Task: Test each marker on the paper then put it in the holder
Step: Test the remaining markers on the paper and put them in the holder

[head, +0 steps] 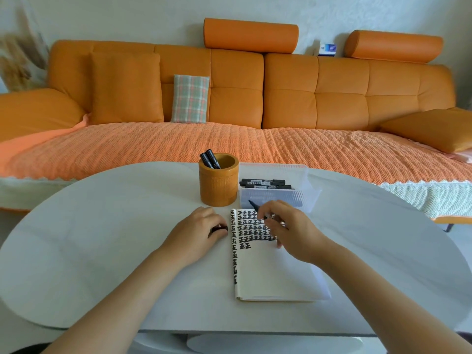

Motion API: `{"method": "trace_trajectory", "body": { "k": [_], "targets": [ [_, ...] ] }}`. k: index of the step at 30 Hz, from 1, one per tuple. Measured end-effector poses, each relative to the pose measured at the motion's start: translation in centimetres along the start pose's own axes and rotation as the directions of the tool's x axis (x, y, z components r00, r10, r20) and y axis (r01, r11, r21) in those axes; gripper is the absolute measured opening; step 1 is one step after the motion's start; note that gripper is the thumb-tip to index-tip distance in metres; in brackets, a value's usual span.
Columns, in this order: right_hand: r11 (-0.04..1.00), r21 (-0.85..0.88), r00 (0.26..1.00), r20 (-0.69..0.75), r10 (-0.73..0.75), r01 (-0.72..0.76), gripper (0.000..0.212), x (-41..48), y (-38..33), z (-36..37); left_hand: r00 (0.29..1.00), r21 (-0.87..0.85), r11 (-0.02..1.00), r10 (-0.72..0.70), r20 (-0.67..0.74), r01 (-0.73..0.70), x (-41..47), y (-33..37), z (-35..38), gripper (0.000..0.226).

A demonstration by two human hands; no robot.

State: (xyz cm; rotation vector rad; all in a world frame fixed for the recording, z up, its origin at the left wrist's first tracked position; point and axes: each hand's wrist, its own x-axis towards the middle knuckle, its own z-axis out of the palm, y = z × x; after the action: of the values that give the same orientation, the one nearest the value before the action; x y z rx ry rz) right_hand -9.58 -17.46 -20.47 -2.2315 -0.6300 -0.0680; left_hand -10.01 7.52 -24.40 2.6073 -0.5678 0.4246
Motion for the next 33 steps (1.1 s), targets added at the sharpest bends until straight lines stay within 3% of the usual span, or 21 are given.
{"method": "trace_trajectory", "body": {
  "k": [7, 10, 13, 16, 23, 33],
  "targets": [
    [0.967, 0.243, 0.997, 0.009, 0.079, -0.079, 0.053, -0.8, -0.4, -0.2, 0.986, -0.049, 0.99, 0.123, -0.112, -0.129, -0.8, 2.2, -1.6, 0.021],
    [0.98, 0.198, 1.0, -0.004, 0.012, -0.011, 0.04, -1.3, -0.4, 0.2, 0.978, -0.174, 0.965, 0.18, -0.1, -0.196, -1.9, 3.9, -1.7, 0.018],
    [0.928, 0.368, 0.997, -0.019, 0.07, -0.058, 0.008, -1.8, -0.9, 0.6, 0.978, -0.194, 0.959, 0.207, -0.014, -0.206, -3.2, 4.6, -0.7, 0.021],
    [0.859, 0.487, 0.984, 0.003, 0.179, -0.157, 0.015, -1.9, -0.9, 0.9, 0.975, -0.175, 0.962, 0.22, 0.033, -0.212, -3.9, 4.7, 0.0, 0.028],
    [0.879, 0.426, 0.964, -0.051, 0.26, -0.214, 0.011, -1.7, -0.5, 1.7, 0.974, -0.168, 0.964, 0.217, 0.058, -0.205, -4.2, 4.6, 0.2, 0.031],
    [0.939, 0.318, 0.987, -0.047, 0.153, -0.13, 0.023, -1.7, 0.5, 2.7, 0.979, -0.208, 0.962, 0.191, 0.066, -0.174, -4.0, 4.5, 0.2, 0.03]
  ]
}}
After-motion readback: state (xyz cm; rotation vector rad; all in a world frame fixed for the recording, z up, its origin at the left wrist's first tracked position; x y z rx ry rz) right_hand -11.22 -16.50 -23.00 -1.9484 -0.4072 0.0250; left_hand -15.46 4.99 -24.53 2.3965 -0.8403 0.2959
